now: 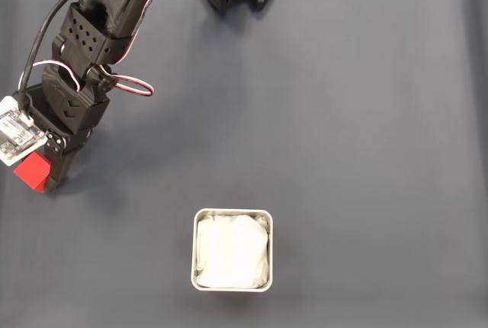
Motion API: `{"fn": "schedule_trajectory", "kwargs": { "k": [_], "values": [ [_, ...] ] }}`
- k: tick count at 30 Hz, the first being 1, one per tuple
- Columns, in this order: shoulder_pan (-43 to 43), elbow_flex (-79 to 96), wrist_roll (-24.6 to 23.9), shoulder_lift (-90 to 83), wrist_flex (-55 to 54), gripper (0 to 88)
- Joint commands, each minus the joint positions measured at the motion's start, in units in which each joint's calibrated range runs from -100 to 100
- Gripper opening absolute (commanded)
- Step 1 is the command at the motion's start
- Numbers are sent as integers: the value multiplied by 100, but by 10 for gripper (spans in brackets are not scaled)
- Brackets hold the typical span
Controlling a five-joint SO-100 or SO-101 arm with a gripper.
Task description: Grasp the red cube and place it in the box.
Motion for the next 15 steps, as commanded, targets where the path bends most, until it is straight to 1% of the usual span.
{"fn": "schedule_trajectory", "kwargs": {
  "k": [1,9,15],
  "values": [
    [-86,-135,68,-390,101,69],
    [-157,-16,39,-711,289,63],
    [-285,358,73,-1430,535,62]
  ]
}}
